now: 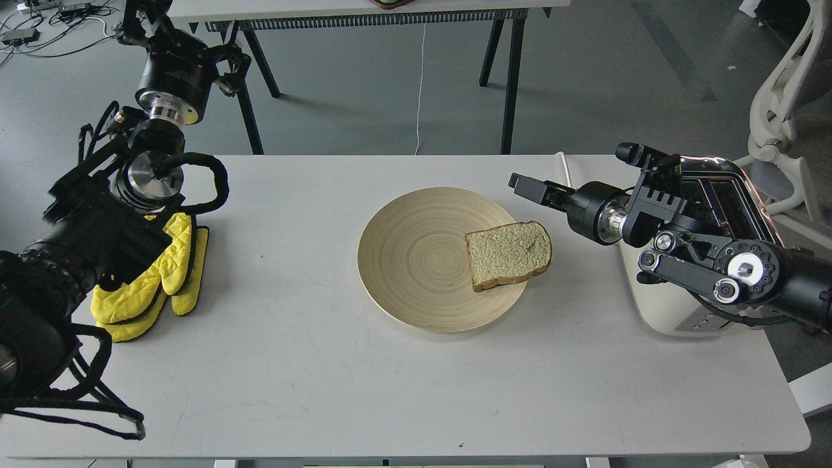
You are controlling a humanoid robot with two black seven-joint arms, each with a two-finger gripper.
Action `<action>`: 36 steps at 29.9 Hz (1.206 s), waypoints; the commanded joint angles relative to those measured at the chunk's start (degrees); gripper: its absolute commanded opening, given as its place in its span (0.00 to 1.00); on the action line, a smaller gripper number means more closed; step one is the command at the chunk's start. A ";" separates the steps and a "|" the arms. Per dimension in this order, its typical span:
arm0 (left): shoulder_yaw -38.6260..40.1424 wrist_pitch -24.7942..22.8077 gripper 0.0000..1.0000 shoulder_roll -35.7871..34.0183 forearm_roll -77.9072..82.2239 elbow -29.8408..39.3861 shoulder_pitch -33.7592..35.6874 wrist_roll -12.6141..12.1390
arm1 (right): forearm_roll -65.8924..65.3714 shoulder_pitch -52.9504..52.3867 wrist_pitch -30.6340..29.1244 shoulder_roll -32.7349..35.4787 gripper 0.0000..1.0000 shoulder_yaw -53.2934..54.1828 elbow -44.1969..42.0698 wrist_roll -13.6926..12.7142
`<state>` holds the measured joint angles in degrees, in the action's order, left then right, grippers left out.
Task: Put bread in toaster with right arm
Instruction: 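Move the right gripper from above the toaster toward the bread slice, then lower the right gripper onto the bread slice edge and close it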
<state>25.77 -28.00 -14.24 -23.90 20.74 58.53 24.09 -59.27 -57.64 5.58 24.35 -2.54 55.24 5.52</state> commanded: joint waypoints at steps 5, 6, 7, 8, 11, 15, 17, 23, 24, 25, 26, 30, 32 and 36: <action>-0.01 0.00 1.00 0.00 0.00 0.00 0.00 -0.01 | -1.64 2.00 1.28 -0.18 0.82 -0.63 -0.66 -0.60; -0.01 0.00 1.00 0.08 0.00 0.00 0.00 -0.01 | -1.64 2.44 1.28 -0.18 0.82 -0.63 -0.66 -0.60; -0.01 0.00 1.00 0.08 0.00 0.00 0.00 -0.01 | -1.64 2.79 1.28 -0.18 0.82 -0.63 -0.66 -0.86; -0.01 0.00 1.00 0.08 0.00 0.00 0.00 -0.01 | -1.64 3.23 1.28 -0.18 0.81 -0.63 -0.66 -1.21; -0.01 0.00 1.00 0.08 0.00 0.00 0.00 -0.01 | -1.55 4.29 1.28 -0.35 0.79 -0.63 -1.71 -2.27; -0.01 0.00 1.00 0.08 0.00 0.00 0.00 -0.01 | -1.47 4.82 1.37 -0.62 0.79 -0.45 -3.03 -2.71; -0.01 0.00 1.00 0.08 0.00 0.00 0.00 -0.01 | -1.47 4.91 1.36 -0.70 0.79 -0.45 -3.20 -2.97; -0.01 0.00 1.00 0.08 0.00 0.00 0.00 -0.01 | -1.12 6.14 1.45 -0.88 0.77 -0.36 -4.08 -3.06; -0.01 0.00 1.00 0.08 0.00 0.00 0.00 -0.01 | -1.11 6.23 1.45 -1.40 0.77 -0.28 -4.43 -3.06; -0.01 0.00 1.00 0.08 0.00 0.00 0.00 -0.01 | -1.03 6.31 1.45 -2.36 0.77 -0.19 -4.96 -3.06; 0.07 0.00 1.00 0.08 0.00 0.00 0.00 -0.01 | -0.94 6.58 1.45 -3.16 0.77 -0.10 -5.31 -3.06; 0.07 0.00 1.00 -0.09 0.00 0.00 0.00 -0.01 | -0.94 7.19 1.45 -5.18 0.69 0.25 -7.77 -3.06; 0.07 0.00 1.00 -0.09 0.00 0.00 0.00 -0.01 | -0.94 7.11 1.45 -5.62 0.65 0.34 -8.21 -3.06; 0.07 0.00 1.00 -0.09 0.00 0.00 0.00 -0.01 | -0.85 7.19 1.45 -5.71 0.60 0.34 -8.13 -3.06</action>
<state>25.84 -28.00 -14.32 -23.91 20.75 58.53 24.08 -60.20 -50.53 7.04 18.76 -2.16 47.17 2.45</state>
